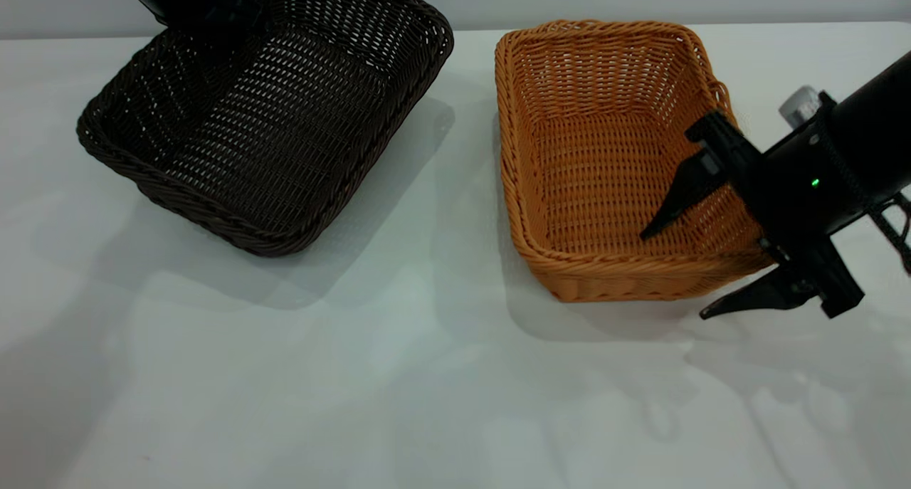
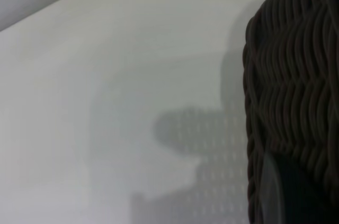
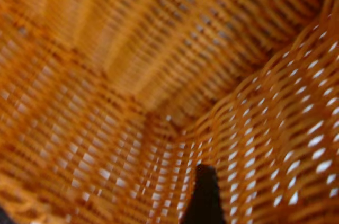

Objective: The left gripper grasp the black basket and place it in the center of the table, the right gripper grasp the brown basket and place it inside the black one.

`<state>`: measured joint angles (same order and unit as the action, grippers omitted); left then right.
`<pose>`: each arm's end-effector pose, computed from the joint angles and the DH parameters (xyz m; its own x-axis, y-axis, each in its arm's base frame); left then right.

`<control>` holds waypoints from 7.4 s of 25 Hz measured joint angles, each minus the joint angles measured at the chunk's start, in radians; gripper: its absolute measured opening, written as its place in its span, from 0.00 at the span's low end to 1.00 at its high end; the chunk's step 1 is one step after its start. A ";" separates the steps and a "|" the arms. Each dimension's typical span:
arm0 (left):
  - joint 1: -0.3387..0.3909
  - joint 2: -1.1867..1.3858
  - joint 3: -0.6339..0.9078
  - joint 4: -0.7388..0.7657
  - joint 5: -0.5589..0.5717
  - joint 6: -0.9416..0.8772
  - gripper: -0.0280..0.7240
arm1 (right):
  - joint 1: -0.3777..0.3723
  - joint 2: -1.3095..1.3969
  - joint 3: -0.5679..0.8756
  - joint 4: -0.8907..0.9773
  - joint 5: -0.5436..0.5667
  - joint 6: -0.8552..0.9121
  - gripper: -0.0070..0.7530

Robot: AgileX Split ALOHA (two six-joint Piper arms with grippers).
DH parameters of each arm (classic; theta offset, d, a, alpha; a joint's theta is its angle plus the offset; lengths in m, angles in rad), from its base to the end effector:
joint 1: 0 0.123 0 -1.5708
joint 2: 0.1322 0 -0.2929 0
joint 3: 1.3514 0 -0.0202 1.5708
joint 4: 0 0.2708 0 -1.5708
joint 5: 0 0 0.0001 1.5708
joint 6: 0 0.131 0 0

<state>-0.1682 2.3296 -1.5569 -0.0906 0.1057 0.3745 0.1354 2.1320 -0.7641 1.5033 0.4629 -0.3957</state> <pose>0.5344 -0.0920 0.0581 -0.6239 0.3905 -0.6769 0.3637 0.9118 0.1908 0.3030 0.1003 -0.0188 -0.6425 0.7176 0.2689 0.7484 0.5120 0.4216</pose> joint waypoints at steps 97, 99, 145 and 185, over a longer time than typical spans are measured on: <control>0.325 -0.238 -0.009 -0.563 0.557 0.614 0.74 | 0.123 0.028 -0.724 -0.879 0.615 0.430 0.12; 0.325 -0.238 -0.009 -0.570 0.556 0.615 0.74 | 0.162 0.028 -0.724 -0.883 0.616 0.456 0.12; 0.325 -0.236 -0.009 -0.596 0.599 0.656 0.74 | 0.261 0.107 -0.732 -1.214 0.522 0.543 0.53; 0.325 -0.764 -0.009 -0.591 0.832 0.388 0.74 | 0.218 -0.566 -0.941 -1.295 0.786 0.357 0.60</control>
<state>0.1572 1.5656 -1.5656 -0.6818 0.9382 0.7621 0.3539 1.5665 -1.7047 0.2084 1.2491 -0.0386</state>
